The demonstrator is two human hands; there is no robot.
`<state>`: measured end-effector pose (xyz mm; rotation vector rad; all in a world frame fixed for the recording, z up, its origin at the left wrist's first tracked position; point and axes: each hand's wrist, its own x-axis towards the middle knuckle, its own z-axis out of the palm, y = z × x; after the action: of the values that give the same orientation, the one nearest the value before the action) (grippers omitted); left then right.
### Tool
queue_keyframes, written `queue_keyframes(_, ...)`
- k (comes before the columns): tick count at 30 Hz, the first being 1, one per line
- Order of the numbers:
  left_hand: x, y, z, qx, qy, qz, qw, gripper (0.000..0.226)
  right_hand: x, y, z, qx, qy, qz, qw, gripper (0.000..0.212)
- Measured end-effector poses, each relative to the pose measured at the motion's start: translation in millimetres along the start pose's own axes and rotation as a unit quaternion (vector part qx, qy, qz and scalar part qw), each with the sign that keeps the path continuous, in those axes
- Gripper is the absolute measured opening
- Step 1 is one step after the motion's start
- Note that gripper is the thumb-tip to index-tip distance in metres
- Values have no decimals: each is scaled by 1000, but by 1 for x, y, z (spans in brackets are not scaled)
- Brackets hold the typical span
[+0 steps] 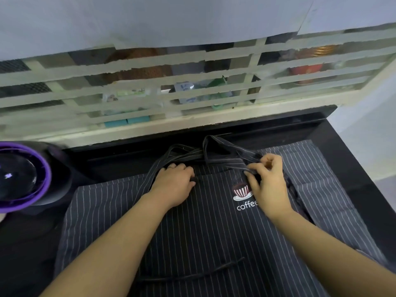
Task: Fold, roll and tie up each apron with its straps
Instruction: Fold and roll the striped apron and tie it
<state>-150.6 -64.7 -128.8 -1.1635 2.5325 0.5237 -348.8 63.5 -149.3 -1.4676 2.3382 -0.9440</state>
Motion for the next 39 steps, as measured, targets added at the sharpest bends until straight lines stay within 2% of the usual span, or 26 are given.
queue_keyframes(4,1,1,1,-6,22,-11,1000,27,13,8,4,-55,-67,21,996,15)
queue_keyframes(11,14,8,-10,27,29,-62,997,30,52,7,-2,-66,-117,67,989,23)
queue_keyframes(13,17,9,-16,44,-7,-77,996,32,57,4,-4,-59,-137,94,984,26)
queue_keyframes(17,22,9,-35,69,-133,-102,983,41,58,-2,-7,-97,-205,123,966,32)
queue_keyframes(20,23,7,-41,114,-179,-97,972,33,60,-9,-14,-49,-278,144,948,38)
queue_keyframes(23,23,7,-36,102,-132,-111,980,22,64,-15,-20,-20,-284,128,950,36)
queue_keyframes(26,18,9,-21,53,-52,-116,990,22,63,-13,-14,-26,-212,82,973,29)
queue_keyframes(28,12,10,-10,15,10,-114,993,23,63,-11,-10,-16,-173,83,981,14)
queue_keyframes(30,8,9,-4,-2,45,-123,991,27,63,-11,-7,-9,-154,98,983,9)
queue_keyframes(36,13,5,7,55,71,-125,988,31,66,-10,2,-82,-119,148,978,24)
queue_keyframes(39,16,6,2,69,77,-120,987,41,65,-9,10,-149,-125,162,967,38)
